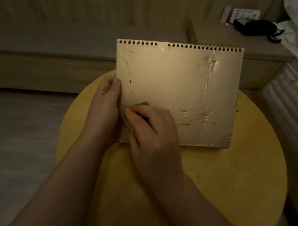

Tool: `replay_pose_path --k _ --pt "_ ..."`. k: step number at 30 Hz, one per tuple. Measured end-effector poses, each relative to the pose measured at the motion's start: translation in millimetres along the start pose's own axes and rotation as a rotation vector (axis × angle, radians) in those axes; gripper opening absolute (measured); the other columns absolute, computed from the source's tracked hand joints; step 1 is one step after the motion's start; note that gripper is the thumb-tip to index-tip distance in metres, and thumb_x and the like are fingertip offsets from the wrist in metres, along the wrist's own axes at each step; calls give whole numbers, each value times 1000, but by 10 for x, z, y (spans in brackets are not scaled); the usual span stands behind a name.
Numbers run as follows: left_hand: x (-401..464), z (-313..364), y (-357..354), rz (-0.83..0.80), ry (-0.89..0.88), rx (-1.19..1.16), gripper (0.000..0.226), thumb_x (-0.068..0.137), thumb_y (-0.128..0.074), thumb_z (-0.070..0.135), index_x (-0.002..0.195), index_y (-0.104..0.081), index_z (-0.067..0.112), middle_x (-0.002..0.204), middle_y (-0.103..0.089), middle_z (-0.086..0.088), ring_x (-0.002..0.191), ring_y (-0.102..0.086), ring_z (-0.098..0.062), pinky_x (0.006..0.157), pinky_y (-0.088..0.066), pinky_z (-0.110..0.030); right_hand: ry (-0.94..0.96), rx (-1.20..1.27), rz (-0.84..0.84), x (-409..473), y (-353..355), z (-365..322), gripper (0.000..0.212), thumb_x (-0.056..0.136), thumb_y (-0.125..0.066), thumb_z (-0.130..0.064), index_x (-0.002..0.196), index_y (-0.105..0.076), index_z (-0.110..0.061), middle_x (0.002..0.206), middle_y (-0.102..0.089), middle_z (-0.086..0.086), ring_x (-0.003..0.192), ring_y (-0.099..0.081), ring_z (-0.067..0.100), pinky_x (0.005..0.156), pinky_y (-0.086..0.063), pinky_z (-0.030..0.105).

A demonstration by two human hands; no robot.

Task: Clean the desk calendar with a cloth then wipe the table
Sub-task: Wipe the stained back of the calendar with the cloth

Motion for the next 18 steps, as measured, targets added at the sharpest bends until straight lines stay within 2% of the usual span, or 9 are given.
replay_pose_path --k 5,10,12,14,16,18 --pt "19 -42 13 -1 28 -64 35 112 -43 28 94 -73 31 98 -80 2 88 -76 -12 72 -60 -28 -12 21 -17 33 -66 -5 23 100 -65 -7 120 -76 1 112 -76 19 102 -70 35 84 -58 49" --pt "30 -34 16 35 4 -39 34 110 -45 30 94 -75 34 98 -80 7 89 -76 -10 74 -60 -29 -30 -52 -23 -17 148 202 26 97 -69 -2 121 -75 2 114 -74 19 104 -68 35 90 -57 45" --pt "34 -27 21 40 -5 -10 36 107 -46 35 90 -77 42 99 -80 9 91 -75 -8 78 -59 -32 -55 -89 -9 -53 303 357 30 92 -74 2 122 -75 1 114 -74 19 104 -67 34 94 -53 38" --pt "28 -12 29 40 -19 24 35 104 -47 40 89 -77 48 100 -79 12 91 -74 -6 79 -57 -33 -90 -134 11 -105 489 550 29 93 -74 0 122 -75 0 115 -73 17 106 -65 31 101 -45 25" --pt "25 3 33 38 -36 41 33 103 -47 42 91 -76 51 101 -79 15 91 -73 -2 77 -56 -28 -133 -186 30 -166 690 762 28 95 -70 -7 122 -76 -2 116 -72 15 108 -62 27 104 -36 14" --pt "32 12 35 46 -49 50 31 103 -47 42 94 -76 51 101 -79 15 91 -73 -1 74 -55 -25 -177 -235 49 -231 864 959 30 93 -69 -8 123 -75 -5 116 -71 13 108 -60 25 103 -33 11"
Point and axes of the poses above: each hand's wrist, its own x-axis towards the middle knuckle, its own y-axis out of the back of the hand, z = x × y, the point moved 9 cm from there along x, towards the middle knuckle
